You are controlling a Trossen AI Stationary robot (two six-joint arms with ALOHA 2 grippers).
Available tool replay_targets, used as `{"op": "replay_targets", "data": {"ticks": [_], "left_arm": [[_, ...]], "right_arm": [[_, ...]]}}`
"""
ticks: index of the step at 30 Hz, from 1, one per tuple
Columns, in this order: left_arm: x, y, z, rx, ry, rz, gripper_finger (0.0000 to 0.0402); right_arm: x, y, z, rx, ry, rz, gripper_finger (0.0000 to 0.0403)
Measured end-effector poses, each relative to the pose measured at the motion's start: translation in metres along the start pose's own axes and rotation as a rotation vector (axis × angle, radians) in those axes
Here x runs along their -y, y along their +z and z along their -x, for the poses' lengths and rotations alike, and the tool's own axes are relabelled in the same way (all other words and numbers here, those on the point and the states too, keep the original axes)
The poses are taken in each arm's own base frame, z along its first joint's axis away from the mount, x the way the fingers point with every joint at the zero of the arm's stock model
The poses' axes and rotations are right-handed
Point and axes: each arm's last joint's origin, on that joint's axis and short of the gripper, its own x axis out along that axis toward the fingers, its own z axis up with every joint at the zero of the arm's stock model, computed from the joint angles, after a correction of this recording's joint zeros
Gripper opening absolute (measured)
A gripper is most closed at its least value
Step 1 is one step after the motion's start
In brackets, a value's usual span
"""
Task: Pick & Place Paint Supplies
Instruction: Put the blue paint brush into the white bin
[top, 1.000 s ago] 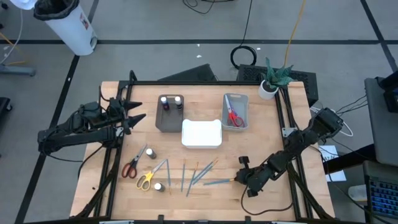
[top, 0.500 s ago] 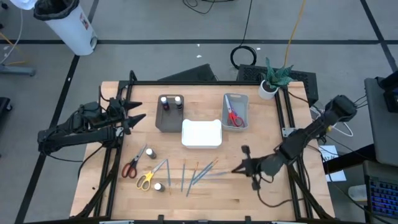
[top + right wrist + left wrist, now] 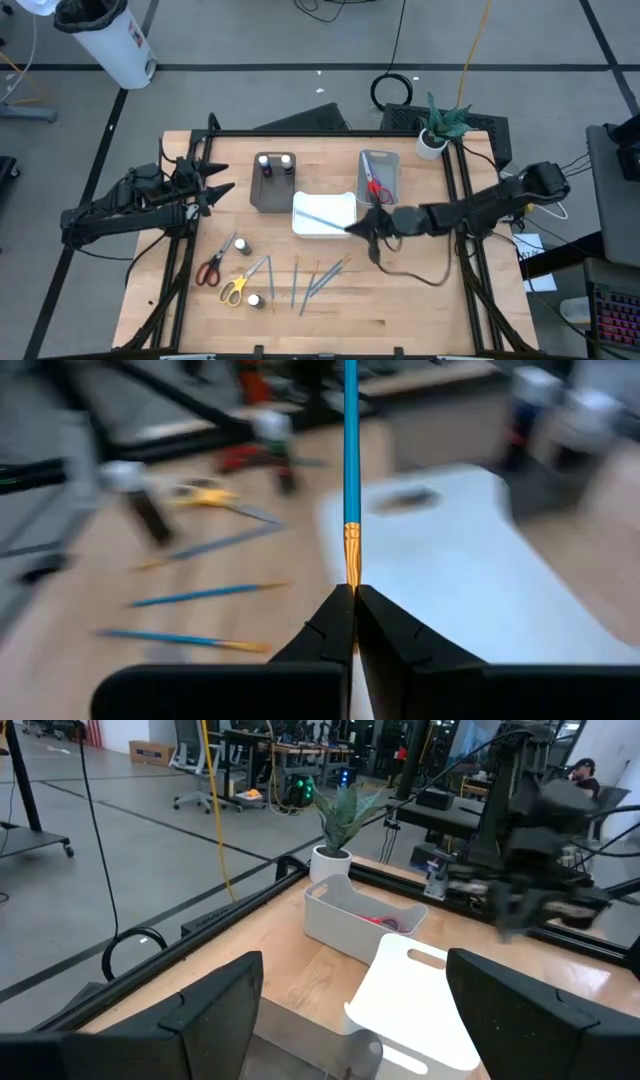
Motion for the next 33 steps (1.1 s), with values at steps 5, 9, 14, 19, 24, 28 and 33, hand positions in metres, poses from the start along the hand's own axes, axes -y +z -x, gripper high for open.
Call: {"op": "replay_targets", "data": {"ticks": [5, 9, 14, 19, 24, 28, 33], "left_arm": [[0.0, 0.0, 0.0, 0.0, 0.0, 0.0, 0.0324], [0.0, 0.0, 0.0, 0.0, 0.0, 0.001, 0.0324], [0.0, 0.0, 0.0, 0.0, 0.0, 0.001, 0.0324], [0.0, 0.0, 0.0, 0.0, 0.0, 0.001, 0.0324], [0.0, 0.0, 0.0, 0.0, 0.0, 0.001, 0.0324], [0.0, 0.0, 0.0, 0.0, 0.0, 0.002, 0.0324], [0.0, 0.0, 0.0, 0.0, 0.0, 0.002, 0.0324]], "right_arm": [[0.023, -0.015, -0.015, -0.1, -0.079, -0.029, 0.0], [0.028, -0.021, -0.02, -0.134, -0.078, -0.022, 0.0], [0.029, -0.023, -0.021, -0.144, -0.081, -0.013, 0.0], [0.03, -0.022, -0.021, -0.142, -0.087, -0.015, 0.0], [0.03, -0.022, -0.021, -0.145, -0.088, -0.015, 0.0003], [0.03, -0.022, -0.021, -0.144, -0.088, -0.015, 0.0011], [0.03, -0.022, -0.021, -0.144, -0.088, -0.015, 0.0024]]}}
